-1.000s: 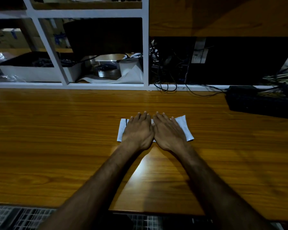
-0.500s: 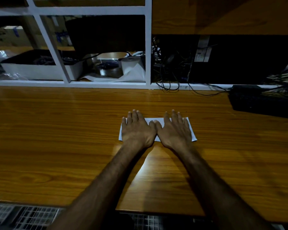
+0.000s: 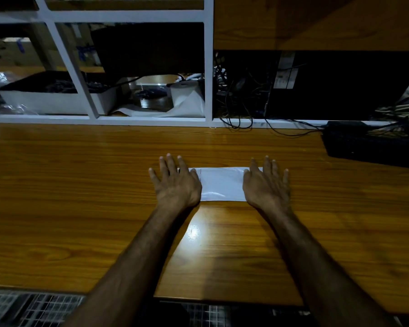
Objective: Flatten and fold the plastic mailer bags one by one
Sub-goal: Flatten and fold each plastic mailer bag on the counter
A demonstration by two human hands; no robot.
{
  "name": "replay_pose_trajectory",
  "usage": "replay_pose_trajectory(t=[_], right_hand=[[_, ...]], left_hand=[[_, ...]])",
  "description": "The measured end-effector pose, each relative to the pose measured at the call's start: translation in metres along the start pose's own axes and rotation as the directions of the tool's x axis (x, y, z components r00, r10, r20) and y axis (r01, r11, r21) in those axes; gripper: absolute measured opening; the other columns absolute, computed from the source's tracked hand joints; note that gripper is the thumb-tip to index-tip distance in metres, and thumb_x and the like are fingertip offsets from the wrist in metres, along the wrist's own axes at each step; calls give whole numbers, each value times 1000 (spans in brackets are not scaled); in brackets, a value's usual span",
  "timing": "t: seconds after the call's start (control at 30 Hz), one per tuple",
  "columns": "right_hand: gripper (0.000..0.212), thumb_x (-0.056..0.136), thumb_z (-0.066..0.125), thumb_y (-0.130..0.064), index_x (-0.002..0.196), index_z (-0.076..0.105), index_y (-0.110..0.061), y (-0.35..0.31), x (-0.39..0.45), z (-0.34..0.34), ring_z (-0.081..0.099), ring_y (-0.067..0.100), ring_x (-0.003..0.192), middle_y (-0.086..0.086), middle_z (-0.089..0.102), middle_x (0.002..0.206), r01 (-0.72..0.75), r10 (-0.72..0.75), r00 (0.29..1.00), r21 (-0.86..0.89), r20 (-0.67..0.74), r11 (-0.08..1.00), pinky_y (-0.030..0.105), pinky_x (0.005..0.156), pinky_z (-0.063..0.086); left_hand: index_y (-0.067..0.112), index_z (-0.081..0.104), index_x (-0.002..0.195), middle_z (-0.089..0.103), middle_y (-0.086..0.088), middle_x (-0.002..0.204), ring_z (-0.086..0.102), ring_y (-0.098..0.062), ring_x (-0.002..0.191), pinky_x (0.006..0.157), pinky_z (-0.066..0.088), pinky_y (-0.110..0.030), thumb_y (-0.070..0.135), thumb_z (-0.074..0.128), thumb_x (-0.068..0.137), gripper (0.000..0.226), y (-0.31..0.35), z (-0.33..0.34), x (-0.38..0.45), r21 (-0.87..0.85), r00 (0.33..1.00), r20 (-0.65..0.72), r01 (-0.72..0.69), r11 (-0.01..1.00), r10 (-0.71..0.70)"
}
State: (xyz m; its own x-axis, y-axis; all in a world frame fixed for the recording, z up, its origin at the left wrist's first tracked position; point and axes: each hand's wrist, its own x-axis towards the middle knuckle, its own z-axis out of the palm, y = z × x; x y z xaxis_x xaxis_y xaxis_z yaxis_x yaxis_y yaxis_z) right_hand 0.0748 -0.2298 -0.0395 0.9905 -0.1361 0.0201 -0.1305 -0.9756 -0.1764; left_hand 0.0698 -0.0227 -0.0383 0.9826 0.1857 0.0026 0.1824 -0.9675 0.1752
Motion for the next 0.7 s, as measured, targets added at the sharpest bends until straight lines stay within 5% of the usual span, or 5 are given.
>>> replay_pose_trajectory(t=[0.7], right_hand=[[55,111,20,-45,163,22,-29,32,10,0,2,33,159,14,9,172,-44,51,995,78,-85,996,59,127,-1]], left_hand=[[22,20,165,-1,-19,172,-9,-41,158,123,-4,-68,55,26,109,65,-48,-12,9,-53,989,-114,90,995,-96]])
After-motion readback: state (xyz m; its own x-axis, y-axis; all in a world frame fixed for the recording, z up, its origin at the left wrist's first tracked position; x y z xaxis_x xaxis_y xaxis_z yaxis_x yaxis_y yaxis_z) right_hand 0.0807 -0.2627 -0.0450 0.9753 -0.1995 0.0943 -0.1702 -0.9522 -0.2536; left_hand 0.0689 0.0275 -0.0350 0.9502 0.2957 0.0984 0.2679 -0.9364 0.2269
